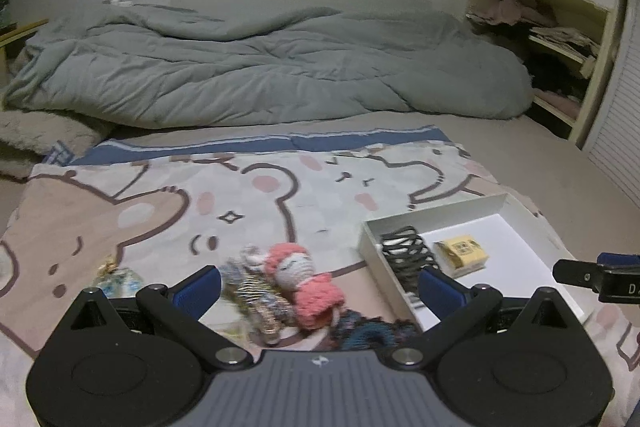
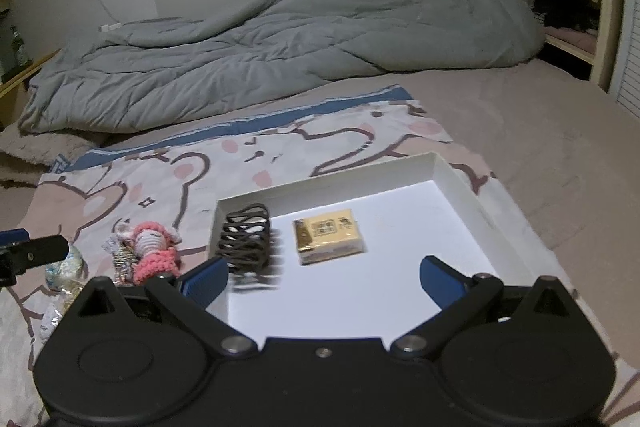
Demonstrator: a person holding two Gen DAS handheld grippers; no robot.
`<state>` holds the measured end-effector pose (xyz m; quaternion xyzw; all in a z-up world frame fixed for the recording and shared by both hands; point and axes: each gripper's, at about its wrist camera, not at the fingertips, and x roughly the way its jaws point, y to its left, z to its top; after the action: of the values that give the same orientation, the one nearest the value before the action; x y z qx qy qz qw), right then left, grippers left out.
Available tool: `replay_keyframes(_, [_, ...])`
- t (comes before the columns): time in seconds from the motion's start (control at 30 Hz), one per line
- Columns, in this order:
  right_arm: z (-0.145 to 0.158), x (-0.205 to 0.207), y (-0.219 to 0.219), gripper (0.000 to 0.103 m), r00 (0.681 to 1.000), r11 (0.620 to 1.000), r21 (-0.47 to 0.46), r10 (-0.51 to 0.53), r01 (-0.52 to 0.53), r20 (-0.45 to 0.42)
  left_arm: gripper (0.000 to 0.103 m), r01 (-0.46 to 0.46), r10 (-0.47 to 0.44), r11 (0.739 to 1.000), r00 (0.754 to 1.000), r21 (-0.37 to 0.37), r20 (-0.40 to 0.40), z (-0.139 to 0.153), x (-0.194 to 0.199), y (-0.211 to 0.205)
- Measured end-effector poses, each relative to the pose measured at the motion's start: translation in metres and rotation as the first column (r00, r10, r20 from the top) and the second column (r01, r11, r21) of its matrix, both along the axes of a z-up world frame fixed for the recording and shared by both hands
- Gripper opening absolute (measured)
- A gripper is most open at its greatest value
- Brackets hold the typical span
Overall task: Organize objects
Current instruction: 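Withdraw both tools from the box back toward the remaining items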
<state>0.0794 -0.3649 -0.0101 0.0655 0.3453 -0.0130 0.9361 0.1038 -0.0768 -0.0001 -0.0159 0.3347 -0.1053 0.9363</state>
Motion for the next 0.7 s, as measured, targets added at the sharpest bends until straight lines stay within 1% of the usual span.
replay_keyframes(0.1, [-0.001,0.004,0.011,0.103,1.0,1.0,0.006,0.026,-0.026,0.009,0.103,-0.027,0.027,1.0,1.0,-0.014,-0.008,0.0,0.0,0.019])
replay_keyframes(0.27, [-0.003,0.009,0.03,0.103,0.998,0.998,-0.007,0.07,-0.07,0.008,0.103,-0.083,0.083,0.997,0.996,0.005,-0.014,0.0,-0.001,0.048])
replay_keyframes(0.43, [-0.006,0.014,0.053,0.103,0.992,0.992,-0.022,0.126,-0.126,0.013,0.103,-0.126,0.126,0.992,0.992,-0.006,-0.03,0.0,-0.003,0.079])
replay_keyframes(0.6, [-0.011,0.019,0.077,0.103,0.979,0.978,-0.054,0.204,-0.203,0.019,0.103,-0.143,0.143,0.99,0.989,0.001,-0.037,-0.005,-0.002,0.104])
replay_keyframes(0.7, [-0.015,0.023,0.088,0.103,0.97,0.969,-0.037,0.244,-0.244,0.005,0.103,-0.151,0.151,0.989,0.987,0.004,-0.06,-0.011,0.0,0.118])
